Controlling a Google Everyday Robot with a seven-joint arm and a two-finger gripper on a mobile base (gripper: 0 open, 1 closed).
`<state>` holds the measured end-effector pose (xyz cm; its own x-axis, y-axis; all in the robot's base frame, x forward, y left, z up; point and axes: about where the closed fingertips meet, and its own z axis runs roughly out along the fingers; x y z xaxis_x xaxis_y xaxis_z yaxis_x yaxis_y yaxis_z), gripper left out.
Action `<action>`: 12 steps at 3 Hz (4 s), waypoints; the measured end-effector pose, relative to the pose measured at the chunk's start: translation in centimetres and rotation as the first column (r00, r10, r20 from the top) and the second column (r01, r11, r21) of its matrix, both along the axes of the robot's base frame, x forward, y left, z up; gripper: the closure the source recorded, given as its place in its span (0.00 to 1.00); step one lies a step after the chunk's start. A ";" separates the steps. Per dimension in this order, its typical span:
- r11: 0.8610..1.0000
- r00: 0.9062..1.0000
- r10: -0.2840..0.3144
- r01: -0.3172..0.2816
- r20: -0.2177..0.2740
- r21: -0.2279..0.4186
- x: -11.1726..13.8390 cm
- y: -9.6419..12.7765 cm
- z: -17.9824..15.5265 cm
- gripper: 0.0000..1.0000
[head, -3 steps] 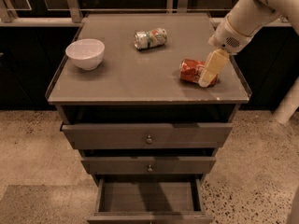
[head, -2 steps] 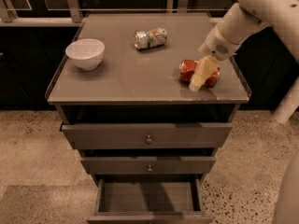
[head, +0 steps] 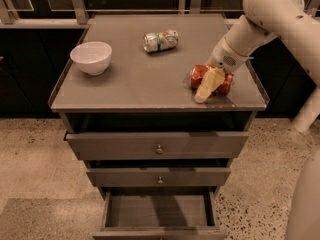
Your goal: Place coke can into bottom drawer
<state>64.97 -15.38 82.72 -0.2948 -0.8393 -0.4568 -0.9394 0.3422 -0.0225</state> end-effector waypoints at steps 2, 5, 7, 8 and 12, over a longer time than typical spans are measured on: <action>1.000 1.000 0.000 0.000 0.000 0.000 0.0 0.0 0.0 0.64; 0.999 0.999 0.020 -0.019 -0.030 0.032 -1.2 0.1 0.4 1.00; 0.987 0.994 -0.053 0.067 -0.100 0.146 -6.4 -1.0 1.0 1.00; 0.969 0.991 -0.099 0.117 -0.092 0.218 -8.1 0.0 3.5 1.00; 0.905 0.940 -0.290 0.331 -0.181 0.268 -19.8 -4.8 3.3 1.00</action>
Offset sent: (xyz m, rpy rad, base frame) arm 0.0000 0.0000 0.0000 0.0000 0.0000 0.0000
